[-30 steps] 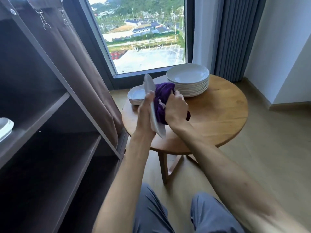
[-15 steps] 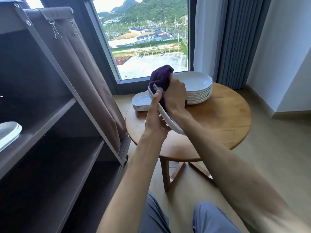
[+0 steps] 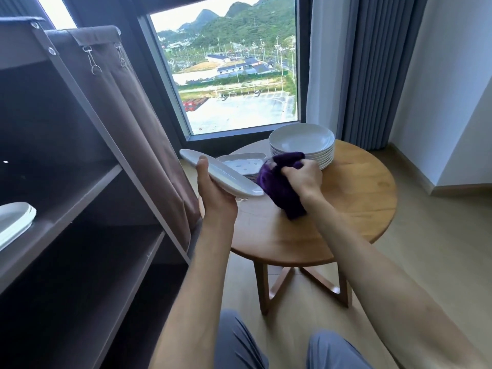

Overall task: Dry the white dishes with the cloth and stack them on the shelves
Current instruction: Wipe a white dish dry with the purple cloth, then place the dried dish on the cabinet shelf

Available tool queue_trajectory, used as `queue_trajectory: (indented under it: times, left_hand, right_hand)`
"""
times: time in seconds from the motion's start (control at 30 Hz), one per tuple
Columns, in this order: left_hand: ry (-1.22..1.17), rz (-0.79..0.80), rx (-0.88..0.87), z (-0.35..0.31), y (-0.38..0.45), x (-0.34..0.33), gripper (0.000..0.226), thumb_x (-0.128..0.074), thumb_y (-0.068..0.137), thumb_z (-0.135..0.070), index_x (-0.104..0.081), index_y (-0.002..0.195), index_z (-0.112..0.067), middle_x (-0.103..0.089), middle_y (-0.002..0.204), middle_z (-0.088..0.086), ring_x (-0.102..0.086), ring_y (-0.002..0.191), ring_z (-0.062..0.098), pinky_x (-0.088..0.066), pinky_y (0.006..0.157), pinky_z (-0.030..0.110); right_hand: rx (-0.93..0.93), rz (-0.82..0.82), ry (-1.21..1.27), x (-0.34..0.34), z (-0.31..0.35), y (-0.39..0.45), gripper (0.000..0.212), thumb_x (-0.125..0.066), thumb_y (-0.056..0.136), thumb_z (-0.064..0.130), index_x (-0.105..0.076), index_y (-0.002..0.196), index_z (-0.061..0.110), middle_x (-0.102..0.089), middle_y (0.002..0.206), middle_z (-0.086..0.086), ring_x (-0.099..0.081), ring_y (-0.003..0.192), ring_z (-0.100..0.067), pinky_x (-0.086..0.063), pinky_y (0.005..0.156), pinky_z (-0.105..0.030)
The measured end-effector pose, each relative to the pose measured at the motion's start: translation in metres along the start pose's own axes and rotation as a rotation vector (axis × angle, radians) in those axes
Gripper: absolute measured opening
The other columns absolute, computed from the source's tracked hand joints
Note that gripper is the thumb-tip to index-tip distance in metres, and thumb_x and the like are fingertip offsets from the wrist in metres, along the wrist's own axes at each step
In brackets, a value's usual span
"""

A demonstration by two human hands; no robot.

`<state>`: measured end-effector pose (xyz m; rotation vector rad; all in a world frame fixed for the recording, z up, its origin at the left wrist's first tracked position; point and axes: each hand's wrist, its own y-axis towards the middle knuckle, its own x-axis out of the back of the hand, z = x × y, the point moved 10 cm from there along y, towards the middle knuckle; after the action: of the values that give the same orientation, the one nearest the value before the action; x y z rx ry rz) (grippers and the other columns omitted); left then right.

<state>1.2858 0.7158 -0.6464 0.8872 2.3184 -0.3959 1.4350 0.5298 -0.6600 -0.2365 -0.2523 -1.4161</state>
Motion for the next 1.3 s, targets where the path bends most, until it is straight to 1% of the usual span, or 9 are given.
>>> queue_trajectory:
  times: [0.2, 0.27, 0.4, 0.53, 0.73, 0.9, 1.07, 1.2, 1.3]
  left_hand:
    - [0.088, -0.152, -0.109, -0.010, 0.000, 0.004, 0.095, -0.077, 0.061, -0.065, -0.043, 0.145, -0.038, -0.063, 0.121, -0.003, -0.063, 0.109, 0.017, -0.058, 0.081, 0.039]
    - [0.107, -0.151, -0.132, -0.010, 0.001, 0.000, 0.113, -0.081, 0.050, -0.067, -0.035, 0.150, -0.040, -0.062, 0.120, -0.006, -0.062, 0.110, 0.017, -0.057, 0.095, 0.046]
    - [0.171, -0.125, -0.177, -0.007, 0.002, -0.010, 0.121, -0.081, 0.050, -0.067, -0.022, 0.153, -0.043, -0.060, 0.120, -0.008, -0.061, 0.114, 0.020, -0.052, 0.104, 0.053]
    - [0.372, -0.065, -0.298, -0.020, -0.002, -0.016, 0.123, -0.082, 0.057, -0.063, -0.016, 0.158, -0.038, -0.057, 0.137, 0.000, -0.063, 0.117, 0.014, -0.055, 0.103, 0.044]
    - [0.624, 0.008, -0.559, -0.063, -0.018, 0.002, 0.108, -0.084, 0.072, -0.047, -0.018, 0.157, -0.036, -0.036, 0.162, 0.006, -0.048, 0.140, 0.023, -0.054, 0.095, 0.019]
    - [0.788, 0.024, -0.582, -0.079, -0.034, 0.014, 0.102, -0.083, 0.075, -0.043, -0.030, 0.158, -0.018, -0.048, 0.154, 0.007, -0.049, 0.140, 0.020, -0.048, 0.112, 0.040]
    - [0.860, -0.148, -0.671, -0.120, -0.058, 0.044, 0.104, -0.088, 0.076, -0.038, -0.030, 0.159, -0.013, -0.046, 0.153, -0.003, -0.039, 0.138, 0.003, -0.032, 0.098, -0.004]
    - [0.888, -0.336, -0.763, -0.167, -0.091, 0.083, 0.090, -0.090, 0.076, -0.037, -0.044, 0.151, -0.018, -0.053, 0.135, -0.019, -0.046, 0.123, -0.018, -0.034, 0.105, 0.004]
    - [0.916, -0.494, -0.823, -0.202, -0.122, 0.111, 0.098, -0.090, 0.073, -0.043, -0.041, 0.154, -0.019, -0.052, 0.146, -0.012, -0.046, 0.136, 0.003, -0.035, 0.120, 0.032]
  right_hand:
    - [-0.017, -0.099, -0.204, 0.000, -0.010, -0.010, 0.049, -0.061, 0.092, 0.038, -0.061, 0.126, 0.003, -0.037, 0.154, -0.020, -0.033, 0.142, -0.035, -0.029, 0.117, -0.045]
    - [0.065, -0.116, 0.085, -0.004, 0.007, -0.023, 0.049, -0.055, 0.095, 0.038, -0.059, 0.130, 0.003, -0.044, 0.147, -0.019, -0.042, 0.133, -0.030, -0.034, 0.111, -0.040]
    - [-0.228, 0.238, 0.668, -0.061, 0.011, -0.053, 0.023, -0.058, 0.093, 0.029, -0.058, 0.107, 0.010, -0.055, 0.084, -0.003, -0.057, 0.075, -0.021, -0.050, 0.062, -0.033]
    - [-0.316, 0.259, 0.616, -0.072, 0.007, -0.053, 0.020, -0.050, 0.082, -0.017, -0.054, 0.081, 0.002, -0.045, 0.068, -0.005, -0.047, 0.041, -0.007, -0.033, 0.031, -0.015]
    - [-0.458, 0.099, 0.773, -0.058, -0.006, -0.033, 0.019, -0.051, 0.079, -0.013, -0.062, 0.087, 0.001, -0.057, 0.084, -0.014, -0.049, 0.070, -0.026, -0.037, 0.057, -0.032]
    - [-0.413, 0.126, 0.877, -0.074, 0.008, -0.029, 0.015, -0.059, 0.088, -0.004, -0.066, 0.094, 0.007, -0.065, 0.089, -0.009, -0.061, 0.073, -0.021, -0.048, 0.055, -0.027]
    - [-0.318, 0.203, 0.859, -0.106, 0.044, -0.053, 0.022, -0.062, 0.090, 0.022, -0.057, 0.108, 0.010, -0.061, 0.094, -0.006, -0.061, 0.086, -0.021, -0.050, 0.063, -0.028]
    - [-0.187, 0.421, 0.882, -0.147, 0.093, -0.093, 0.025, -0.058, 0.094, 0.030, -0.061, 0.112, 0.013, -0.061, 0.105, -0.010, -0.061, 0.098, -0.023, -0.053, 0.069, -0.028]
    - [-0.042, 0.543, 0.849, -0.171, 0.126, -0.125, 0.026, -0.059, 0.095, 0.033, -0.067, 0.114, 0.017, -0.065, 0.110, -0.007, -0.062, 0.104, -0.021, -0.057, 0.078, -0.030]
